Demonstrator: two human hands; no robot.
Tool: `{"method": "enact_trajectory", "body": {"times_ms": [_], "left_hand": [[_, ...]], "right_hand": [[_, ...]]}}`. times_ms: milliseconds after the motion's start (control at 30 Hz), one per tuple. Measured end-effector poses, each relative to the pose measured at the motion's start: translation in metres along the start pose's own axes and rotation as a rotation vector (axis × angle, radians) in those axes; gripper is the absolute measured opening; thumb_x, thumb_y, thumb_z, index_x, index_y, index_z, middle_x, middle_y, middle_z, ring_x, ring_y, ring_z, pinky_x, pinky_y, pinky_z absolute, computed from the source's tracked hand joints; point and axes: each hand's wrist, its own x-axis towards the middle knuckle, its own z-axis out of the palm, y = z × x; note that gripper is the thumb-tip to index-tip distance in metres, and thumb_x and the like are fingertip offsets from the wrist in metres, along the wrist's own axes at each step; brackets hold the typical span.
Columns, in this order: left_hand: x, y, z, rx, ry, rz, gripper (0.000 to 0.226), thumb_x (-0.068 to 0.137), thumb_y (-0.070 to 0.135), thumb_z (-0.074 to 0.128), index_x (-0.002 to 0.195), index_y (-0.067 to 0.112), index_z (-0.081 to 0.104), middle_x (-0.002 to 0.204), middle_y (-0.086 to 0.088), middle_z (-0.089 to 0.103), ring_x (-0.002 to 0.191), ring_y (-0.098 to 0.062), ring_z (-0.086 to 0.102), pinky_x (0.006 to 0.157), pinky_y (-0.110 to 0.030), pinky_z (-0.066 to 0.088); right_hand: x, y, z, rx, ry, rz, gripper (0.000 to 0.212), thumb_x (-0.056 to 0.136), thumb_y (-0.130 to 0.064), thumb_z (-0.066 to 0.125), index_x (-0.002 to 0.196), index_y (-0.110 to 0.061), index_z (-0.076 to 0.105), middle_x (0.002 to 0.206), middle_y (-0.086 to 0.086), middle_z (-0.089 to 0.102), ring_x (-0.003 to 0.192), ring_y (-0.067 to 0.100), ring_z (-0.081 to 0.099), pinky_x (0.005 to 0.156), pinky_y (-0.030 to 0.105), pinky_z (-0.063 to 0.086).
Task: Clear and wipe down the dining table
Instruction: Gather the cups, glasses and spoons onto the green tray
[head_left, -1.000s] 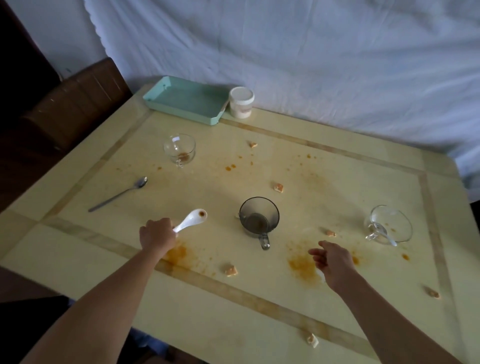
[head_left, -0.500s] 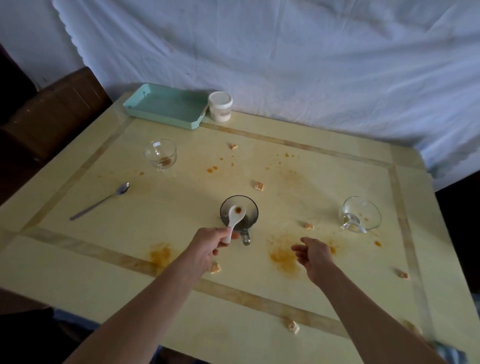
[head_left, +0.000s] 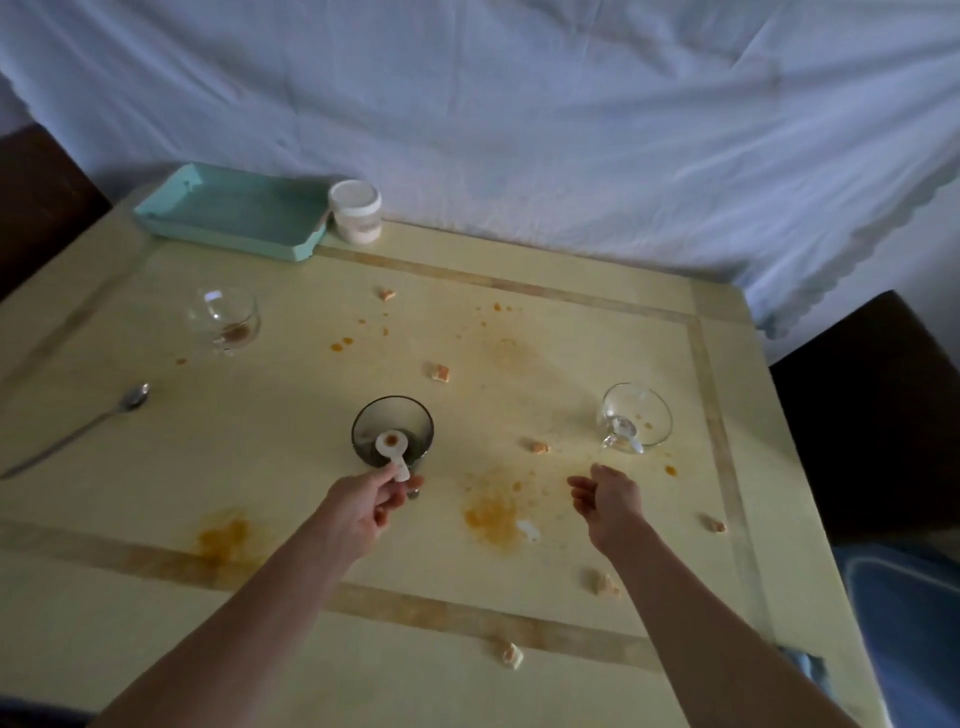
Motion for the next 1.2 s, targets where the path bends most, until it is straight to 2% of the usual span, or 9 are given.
{"method": "enact_trajectory", "body": {"times_ms": [167,333,433,533,767,900,1033,1100,1200], "left_hand": [[0.006,-0.017,-0.006,0.073,0.075,-0.011,0.015,0.093,0.006,0.048,0.103,0.001,0.058,0.073,-0.011,0.068,0.06,-0.01,0.043,0.051,-0.02,0.025],[0.014,-0.025,0.008,0.036,-0.037,-0.015,0.018,0.093,0.016,0.053,0.107,0.006,0.06,0.077,-0.009,0.061,0.061,-0.011,0.045,0.054,-0.022,0.03],[0.018,-0.024,0.014,0.034,-0.034,-0.021,0.015,0.093,0.018,0.052,0.101,0.009,0.062,0.08,-0.01,0.061,0.063,-0.012,0.046,0.055,-0.021,0.031],[0.024,-0.025,0.017,0.048,0.011,-0.014,0.021,0.097,0.02,0.045,0.092,0.007,0.06,0.081,-0.012,0.063,0.062,-0.013,0.048,0.054,-0.022,0.031],[0.02,-0.021,0.014,0.012,0.134,0.066,0.02,0.097,0.016,0.046,0.083,0.004,0.055,0.078,-0.011,0.057,0.063,-0.014,0.052,0.055,-0.021,0.034],[0.005,-0.005,0.004,0.025,0.161,0.125,0.02,0.097,0.015,0.047,0.082,0.004,0.054,0.07,-0.007,0.057,0.062,-0.015,0.052,0.056,-0.021,0.034],[-0.005,0.021,-0.01,0.058,0.149,0.258,0.025,0.097,0.018,0.046,0.076,0.009,0.054,0.041,0.003,0.061,0.062,-0.016,0.053,0.057,-0.023,0.033],[-0.006,0.037,-0.015,0.083,0.146,0.296,0.027,0.098,0.02,0.045,0.074,0.01,0.054,0.039,0.005,0.06,0.06,-0.016,0.054,0.057,-0.024,0.034],[-0.005,0.069,-0.024,0.1,0.138,0.344,0.029,0.098,0.023,0.045,0.072,0.012,0.053,0.04,0.004,0.06,0.043,-0.008,0.055,0.053,-0.023,0.032]], "right_hand": [[0.022,-0.017,0.012,0.135,0.016,0.095,0.01,0.095,-0.008,0.045,0.086,-0.006,0.05,0.073,0.015,0.055,0.056,0.02,0.047,0.049,0.025,0.042],[0.034,-0.019,0.025,0.177,0.146,0.08,0.017,0.091,-0.001,0.048,0.076,-0.007,0.046,0.063,0.011,0.047,0.052,0.017,0.043,0.037,0.017,0.042],[0.038,-0.021,0.025,0.187,0.129,0.058,0.004,0.093,-0.004,0.048,0.096,-0.005,0.05,0.068,0.012,0.05,0.057,0.018,0.048,0.051,0.024,0.047],[0.044,-0.022,0.022,0.227,0.066,0.079,0.012,0.095,-0.013,0.048,0.105,-0.006,0.05,0.077,0.014,0.054,0.066,0.021,0.054,0.062,0.029,0.05],[0.032,-0.017,0.016,0.161,0.147,0.018,0.029,0.099,-0.019,0.043,0.075,-0.004,0.051,0.066,0.009,0.047,0.056,0.016,0.047,0.046,0.02,0.048],[0.011,-0.006,0.028,0.067,0.041,-0.048,0.029,0.098,-0.017,0.043,0.073,-0.005,0.051,0.065,0.006,0.045,0.054,0.014,0.042,0.049,0.021,0.041],[-0.018,-0.001,0.062,0.007,-0.099,-0.104,0.028,0.098,-0.015,0.043,0.073,-0.005,0.051,0.066,0.008,0.048,0.057,0.018,0.044,0.057,0.028,0.042],[-0.031,-0.001,0.081,0.008,-0.156,-0.114,0.029,0.098,-0.014,0.044,0.072,-0.004,0.052,0.066,0.008,0.048,0.057,0.019,0.045,0.057,0.03,0.042],[-0.049,-0.002,0.116,-0.02,-0.23,-0.119,0.028,0.098,-0.015,0.044,0.074,-0.003,0.053,0.064,0.009,0.047,0.058,0.019,0.046,0.057,0.03,0.042]]}}
